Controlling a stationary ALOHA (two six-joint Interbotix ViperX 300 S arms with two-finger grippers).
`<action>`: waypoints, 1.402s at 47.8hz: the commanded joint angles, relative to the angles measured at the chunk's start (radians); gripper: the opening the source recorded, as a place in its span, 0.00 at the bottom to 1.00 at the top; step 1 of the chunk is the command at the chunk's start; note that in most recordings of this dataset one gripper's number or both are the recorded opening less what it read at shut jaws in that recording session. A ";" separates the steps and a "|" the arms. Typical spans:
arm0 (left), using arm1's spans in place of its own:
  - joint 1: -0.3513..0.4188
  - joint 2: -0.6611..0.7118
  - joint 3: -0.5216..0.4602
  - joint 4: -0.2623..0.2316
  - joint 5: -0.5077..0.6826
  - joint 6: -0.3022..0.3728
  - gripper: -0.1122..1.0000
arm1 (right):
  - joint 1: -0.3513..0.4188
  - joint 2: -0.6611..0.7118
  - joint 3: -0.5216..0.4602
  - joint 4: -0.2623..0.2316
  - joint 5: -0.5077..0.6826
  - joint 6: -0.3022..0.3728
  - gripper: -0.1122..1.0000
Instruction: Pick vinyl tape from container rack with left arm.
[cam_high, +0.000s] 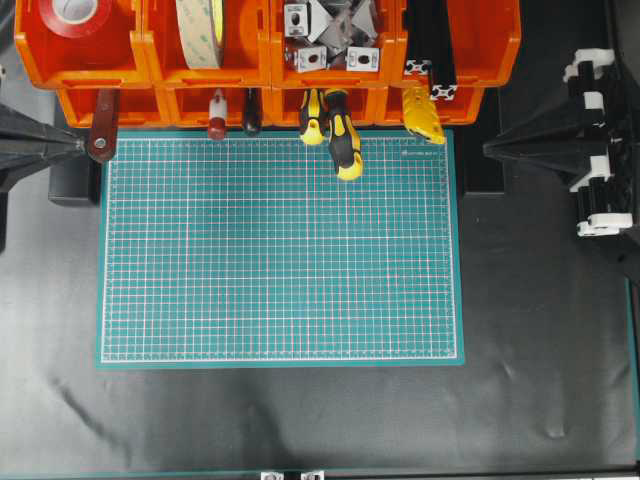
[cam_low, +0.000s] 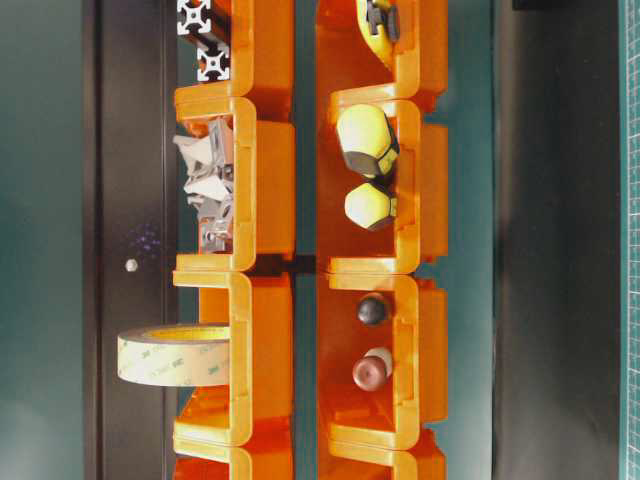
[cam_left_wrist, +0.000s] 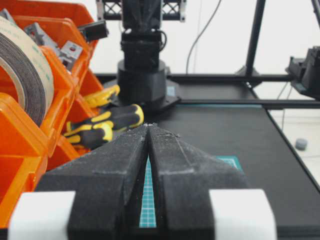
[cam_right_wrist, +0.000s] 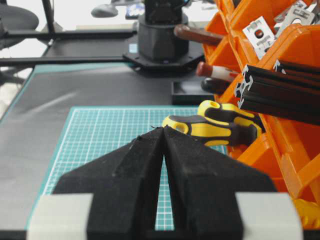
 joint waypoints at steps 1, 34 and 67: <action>0.006 0.014 -0.083 0.058 0.063 -0.023 0.15 | 0.006 0.002 -0.044 0.003 -0.003 0.015 0.12; 0.060 0.305 -0.885 0.086 1.298 -0.034 0.11 | 0.003 -0.021 -0.066 0.012 -0.026 0.094 0.10; 0.210 0.526 -1.132 0.087 1.720 0.193 0.88 | 0.002 -0.063 -0.080 0.012 0.015 0.094 0.10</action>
